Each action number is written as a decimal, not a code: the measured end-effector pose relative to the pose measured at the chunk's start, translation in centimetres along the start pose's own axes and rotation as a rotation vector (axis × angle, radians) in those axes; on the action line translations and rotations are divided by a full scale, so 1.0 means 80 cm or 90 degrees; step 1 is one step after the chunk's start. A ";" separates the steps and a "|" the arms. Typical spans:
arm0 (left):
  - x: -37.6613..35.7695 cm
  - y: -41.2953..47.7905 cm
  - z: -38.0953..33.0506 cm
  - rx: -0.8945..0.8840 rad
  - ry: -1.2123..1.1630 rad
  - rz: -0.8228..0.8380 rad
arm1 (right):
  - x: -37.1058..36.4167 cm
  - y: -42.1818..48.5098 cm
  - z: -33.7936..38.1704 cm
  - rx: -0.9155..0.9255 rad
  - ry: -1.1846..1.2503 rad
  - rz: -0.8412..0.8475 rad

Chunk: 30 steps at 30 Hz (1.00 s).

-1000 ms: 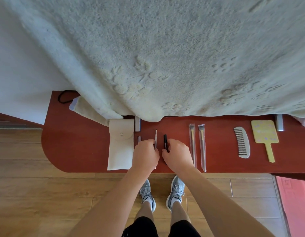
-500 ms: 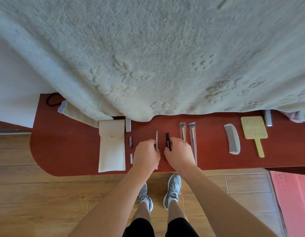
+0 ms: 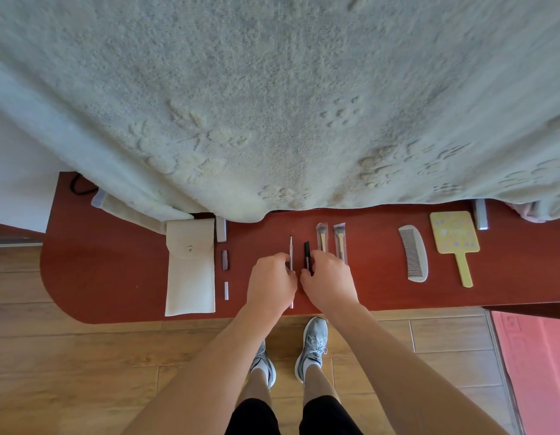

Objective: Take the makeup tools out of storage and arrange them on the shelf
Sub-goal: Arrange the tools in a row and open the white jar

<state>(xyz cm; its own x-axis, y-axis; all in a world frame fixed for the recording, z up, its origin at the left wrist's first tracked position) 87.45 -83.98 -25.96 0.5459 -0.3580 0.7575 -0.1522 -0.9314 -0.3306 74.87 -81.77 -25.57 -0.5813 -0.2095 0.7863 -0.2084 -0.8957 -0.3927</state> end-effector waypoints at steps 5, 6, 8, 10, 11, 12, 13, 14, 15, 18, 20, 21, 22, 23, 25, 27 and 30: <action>-0.004 0.000 -0.002 0.005 -0.006 -0.001 | -0.001 0.000 -0.002 0.012 -0.006 0.003; -0.005 0.000 -0.002 0.007 -0.008 -0.002 | 0.000 0.000 -0.002 0.012 -0.008 0.003; -0.005 0.000 -0.003 0.011 -0.012 -0.005 | 0.000 0.000 -0.003 0.014 -0.013 0.001; -0.006 -0.001 -0.004 0.012 -0.019 -0.008 | -0.001 0.000 -0.003 0.014 -0.013 0.001; -0.006 -0.001 -0.004 0.011 -0.022 -0.009 | -0.001 0.000 -0.003 0.014 -0.013 0.002; -0.006 -0.001 -0.005 0.011 -0.024 -0.009 | 0.000 0.000 -0.002 0.015 -0.013 0.002; -0.006 -0.001 -0.005 0.011 -0.027 -0.008 | 0.000 0.000 -0.002 0.017 -0.013 0.002; -0.006 -0.001 -0.005 0.011 -0.028 -0.007 | 0.001 0.000 -0.002 0.017 -0.013 0.002; -0.006 0.000 -0.005 0.011 -0.030 -0.008 | 0.001 0.000 -0.002 0.017 -0.014 0.002; -0.006 0.000 -0.006 0.009 -0.033 -0.008 | 0.002 0.000 -0.002 0.015 -0.012 0.000; -0.005 0.000 -0.005 0.007 -0.033 -0.006 | 0.003 0.000 -0.002 0.014 -0.012 0.000; -0.006 0.000 -0.005 0.004 -0.031 -0.006 | 0.004 0.000 -0.002 0.014 -0.011 -0.001; -0.006 0.001 -0.004 0.003 -0.029 -0.007 | 0.005 0.000 -0.002 0.014 -0.011 -0.001; -0.006 0.001 -0.004 0.003 -0.027 -0.007 | 0.005 0.000 -0.002 0.014 -0.011 -0.002; -0.006 0.001 -0.004 0.003 -0.026 -0.011 | 0.006 0.000 -0.001 0.014 -0.009 -0.005; -0.006 0.001 -0.004 0.003 -0.026 -0.015 | 0.006 -0.001 -0.002 0.010 -0.007 -0.003; -0.006 0.000 -0.004 0.006 -0.028 -0.014 | 0.006 0.000 -0.003 0.011 -0.009 -0.001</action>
<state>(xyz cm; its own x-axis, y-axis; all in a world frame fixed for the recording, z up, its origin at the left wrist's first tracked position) 86.93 -83.85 -26.15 0.5843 -0.3345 0.7394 -0.1326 -0.9382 -0.3197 74.44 -81.75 -25.32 -0.5696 -0.2143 0.7935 -0.1957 -0.9023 -0.3842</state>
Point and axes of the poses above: each hand's wrist, its own y-axis towards the middle knuckle, its own x-axis out of the back of the hand, z = x × y, the point moved 5 cm from there along y, towards the middle knuckle, and after that the axes turned 3 degrees about y, right-handed, at the moved point
